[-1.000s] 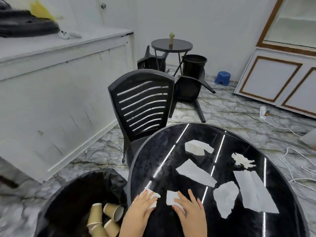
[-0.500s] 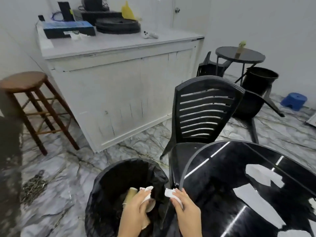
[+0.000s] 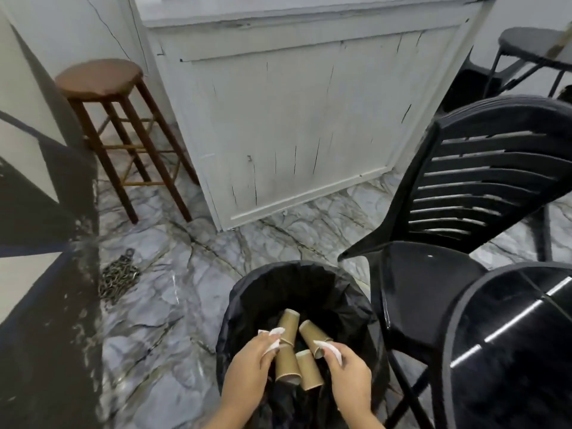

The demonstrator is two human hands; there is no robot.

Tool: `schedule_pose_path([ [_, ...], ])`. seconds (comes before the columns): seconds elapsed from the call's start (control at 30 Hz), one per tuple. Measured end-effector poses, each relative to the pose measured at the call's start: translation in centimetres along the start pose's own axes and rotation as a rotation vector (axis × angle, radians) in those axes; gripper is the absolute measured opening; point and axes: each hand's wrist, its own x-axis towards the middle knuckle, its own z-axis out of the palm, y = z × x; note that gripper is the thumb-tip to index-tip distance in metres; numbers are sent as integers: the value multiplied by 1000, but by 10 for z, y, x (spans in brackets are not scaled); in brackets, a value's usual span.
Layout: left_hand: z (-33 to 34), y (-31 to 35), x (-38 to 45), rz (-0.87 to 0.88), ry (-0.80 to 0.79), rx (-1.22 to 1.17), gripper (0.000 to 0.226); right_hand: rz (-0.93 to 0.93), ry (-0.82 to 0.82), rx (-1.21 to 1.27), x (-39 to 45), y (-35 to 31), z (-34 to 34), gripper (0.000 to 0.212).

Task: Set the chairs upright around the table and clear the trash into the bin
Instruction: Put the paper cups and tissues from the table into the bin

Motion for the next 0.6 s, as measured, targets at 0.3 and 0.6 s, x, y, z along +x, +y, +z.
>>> schedule_pose_path([
  [0.3, 56, -78, 40, -142, -120, 9, 43, 161, 13, -158, 79, 92, 46, 17],
  [0.6, 100, -153, 62, -201, -271, 284, 50, 215, -126, -433, 125, 178, 85, 56],
])
